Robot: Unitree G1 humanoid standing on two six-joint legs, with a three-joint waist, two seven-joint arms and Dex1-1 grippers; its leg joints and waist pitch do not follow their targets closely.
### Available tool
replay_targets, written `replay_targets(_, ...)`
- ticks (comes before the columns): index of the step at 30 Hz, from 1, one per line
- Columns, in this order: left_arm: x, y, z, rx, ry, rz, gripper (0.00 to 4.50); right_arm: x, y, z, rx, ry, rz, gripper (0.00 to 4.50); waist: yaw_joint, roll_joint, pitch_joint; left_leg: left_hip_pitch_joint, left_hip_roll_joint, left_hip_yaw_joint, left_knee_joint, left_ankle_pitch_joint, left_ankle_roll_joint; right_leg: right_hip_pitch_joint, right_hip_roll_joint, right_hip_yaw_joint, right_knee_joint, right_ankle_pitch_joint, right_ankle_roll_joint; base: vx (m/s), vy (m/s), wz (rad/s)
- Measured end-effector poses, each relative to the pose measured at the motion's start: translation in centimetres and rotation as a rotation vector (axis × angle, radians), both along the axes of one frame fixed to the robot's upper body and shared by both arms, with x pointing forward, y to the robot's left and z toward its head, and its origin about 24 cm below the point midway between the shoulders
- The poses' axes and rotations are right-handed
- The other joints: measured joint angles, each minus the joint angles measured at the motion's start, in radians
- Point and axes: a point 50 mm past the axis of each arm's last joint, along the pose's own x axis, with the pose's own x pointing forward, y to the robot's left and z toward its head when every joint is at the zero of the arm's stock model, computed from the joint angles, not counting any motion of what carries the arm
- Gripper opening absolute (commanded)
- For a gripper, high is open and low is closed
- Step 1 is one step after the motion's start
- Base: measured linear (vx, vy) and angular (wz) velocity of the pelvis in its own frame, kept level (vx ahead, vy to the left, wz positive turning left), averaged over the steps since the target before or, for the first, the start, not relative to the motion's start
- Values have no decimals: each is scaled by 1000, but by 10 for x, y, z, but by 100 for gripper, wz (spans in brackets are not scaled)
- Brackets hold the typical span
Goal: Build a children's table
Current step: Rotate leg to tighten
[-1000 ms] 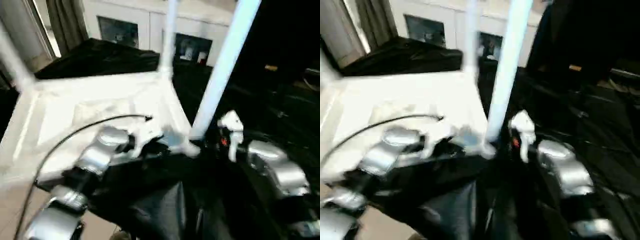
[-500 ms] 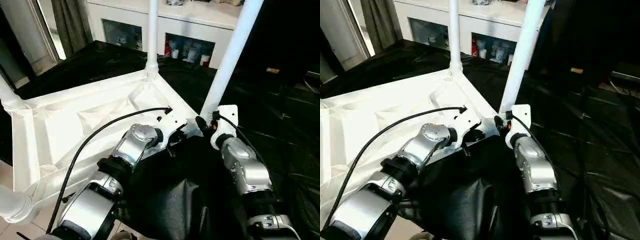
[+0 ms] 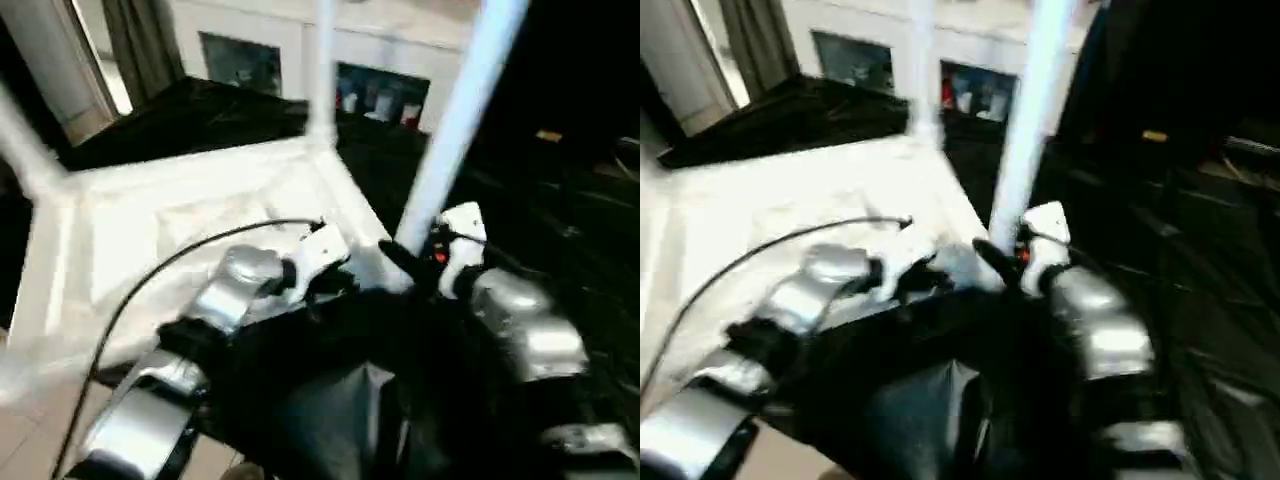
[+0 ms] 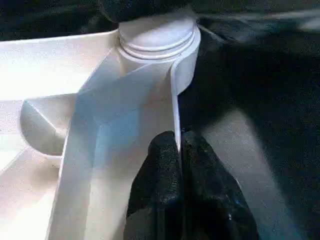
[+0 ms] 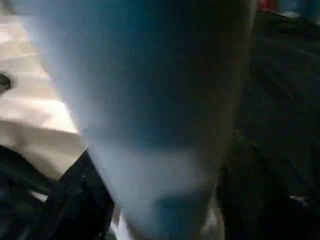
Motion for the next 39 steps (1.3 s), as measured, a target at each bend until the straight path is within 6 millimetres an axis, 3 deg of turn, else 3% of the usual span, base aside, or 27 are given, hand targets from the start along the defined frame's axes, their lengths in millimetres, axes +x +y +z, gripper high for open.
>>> replay_targets(6, -15, 21, 2, -8, 54, -126, 0, -28, -19, -3, -118, 88, 314, 320, 10, 0, 0, -3, 0, 3, 5, -1, 10, -1, 0, 1, -1, -5, -1, 0, 0, 0)
replay_targets(13, -25, 30, 1, -14, 90, -176, 0, -36, -17, 0, -106, 131, 435, 320, 15, 0, 1, -2, 2, 3, 9, -3, 5, -2, 0, 1, 5, -5, -1, 0, 0, 0)
replay_targets(24, -29, 34, 2, -11, 111, -177, 0, -38, -12, 0, -90, 148, 485, 233, 10, -4, 2, -2, 2, 3, 11, -3, 4, -2, 0, 2, 6, -5, -1, 0, 0, 0)
replay_targets(36, -28, 36, 3, -12, 109, -164, 0, -37, -9, 1, -106, 119, 485, 212, 2, -6, 4, -2, 2, 3, 13, -3, 4, -2, 0, 3, 9, -4, -1, 0, 0, 0)
replay_targets(39, -19, 35, 1, 1, 69, -60, 0, -26, -1, -9, -62, 91, 322, 211, -11, -12, 4, 0, 2, 2, 15, -2, 3, -2, 0, 3, 14, -5, -1, 0, 0, 0)
